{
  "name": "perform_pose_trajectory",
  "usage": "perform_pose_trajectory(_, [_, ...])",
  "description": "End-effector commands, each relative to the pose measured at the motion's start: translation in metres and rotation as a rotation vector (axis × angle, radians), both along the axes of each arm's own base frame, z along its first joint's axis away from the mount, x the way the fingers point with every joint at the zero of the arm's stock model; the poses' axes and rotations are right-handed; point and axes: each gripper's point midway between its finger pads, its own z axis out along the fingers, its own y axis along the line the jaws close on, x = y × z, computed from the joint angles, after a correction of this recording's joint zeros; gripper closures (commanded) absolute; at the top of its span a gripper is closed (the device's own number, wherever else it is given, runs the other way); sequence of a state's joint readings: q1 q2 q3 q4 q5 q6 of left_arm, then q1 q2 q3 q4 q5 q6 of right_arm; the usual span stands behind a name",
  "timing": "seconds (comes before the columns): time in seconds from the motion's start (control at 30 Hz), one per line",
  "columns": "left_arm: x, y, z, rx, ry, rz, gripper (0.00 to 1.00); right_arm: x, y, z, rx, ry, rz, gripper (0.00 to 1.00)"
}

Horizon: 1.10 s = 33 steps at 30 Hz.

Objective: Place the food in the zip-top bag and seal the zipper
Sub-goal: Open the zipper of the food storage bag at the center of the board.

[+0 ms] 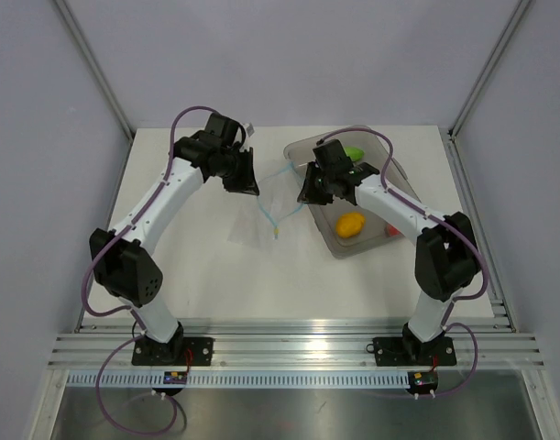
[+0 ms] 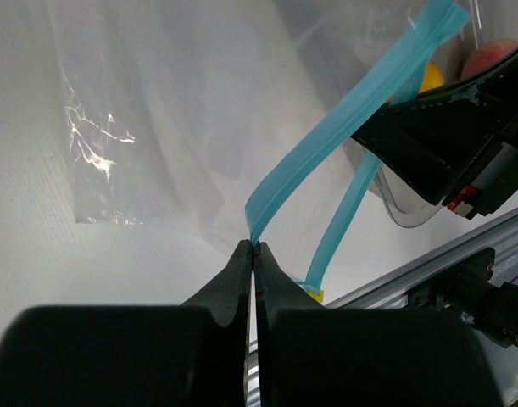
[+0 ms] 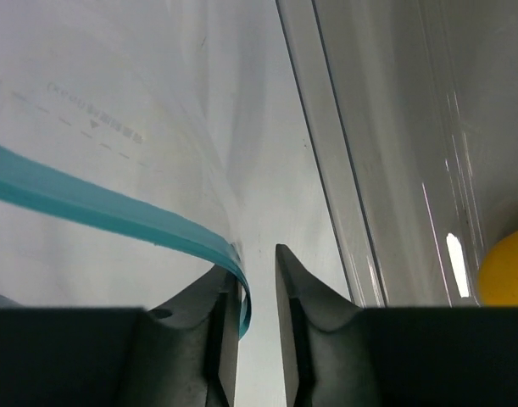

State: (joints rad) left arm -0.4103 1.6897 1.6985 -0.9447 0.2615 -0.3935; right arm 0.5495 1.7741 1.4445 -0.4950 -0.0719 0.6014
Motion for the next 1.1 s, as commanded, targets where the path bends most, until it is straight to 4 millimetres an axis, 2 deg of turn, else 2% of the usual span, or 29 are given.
perform_pose_trajectory(0.0, [-0.004, -0.021, -0.007, -0.018, 0.015, -0.034, 1.00, 0.007, 0.014, 0.017, 0.032, -0.036, 0.035, 0.70])
perform_pose_trajectory(0.1, [-0.005, -0.027, -0.013, 0.008, 0.028, -0.044, 1.00, 0.005, 0.015, 0.015, 0.026, -0.031, 0.031, 0.62])
perform_pose_trajectory(0.27, [-0.006, -0.027, -0.019, 0.038, 0.037, -0.050, 1.00, 0.004, 0.014, 0.020, 0.031, -0.038, 0.026, 0.59])
perform_pose_trajectory(0.4, [-0.006, -0.027, -0.021, 0.049, 0.045, -0.052, 1.00, 0.001, 0.014, 0.037, 0.051, -0.076, 0.029, 0.43])
perform_pose_trajectory(0.63, [-0.006, -0.031, -0.027, 0.061, 0.056, -0.065, 1.00, -0.003, 0.015, 0.055, 0.080, -0.106, 0.037, 0.33])
perform_pose_trajectory(0.77, [-0.006, -0.033, -0.029, 0.066, 0.062, -0.069, 1.00, -0.008, 0.011, 0.069, 0.095, -0.130, 0.037, 0.21])
perform_pose_trajectory(0.8, [-0.006, -0.034, -0.029, 0.067, 0.062, -0.069, 1.00, -0.010, 0.008, 0.080, 0.104, -0.154, 0.032, 0.21])
perform_pose_trajectory(0.87, [-0.005, -0.034, -0.028, 0.071, 0.060, -0.068, 1.00, -0.012, -0.004, 0.083, 0.076, -0.176, -0.006, 0.16])
perform_pose_trajectory(0.9, [-0.005, -0.035, -0.027, 0.069, 0.058, -0.072, 1.00, -0.015, -0.012, 0.091, 0.069, -0.200, -0.024, 0.15])
perform_pose_trajectory(1.0, [-0.004, -0.036, -0.024, 0.074, 0.051, -0.071, 1.00, -0.017, -0.045, 0.081, -0.013, -0.201, -0.116, 0.12])
perform_pose_trajectory(1.03, [-0.005, -0.037, -0.023, 0.077, 0.049, -0.074, 1.00, -0.013, -0.066, 0.065, -0.036, -0.162, -0.161, 0.12])
perform_pose_trajectory(1.07, [-0.004, -0.037, -0.023, 0.082, 0.048, -0.074, 1.00, -0.014, -0.078, 0.055, -0.038, -0.126, -0.184, 0.12])
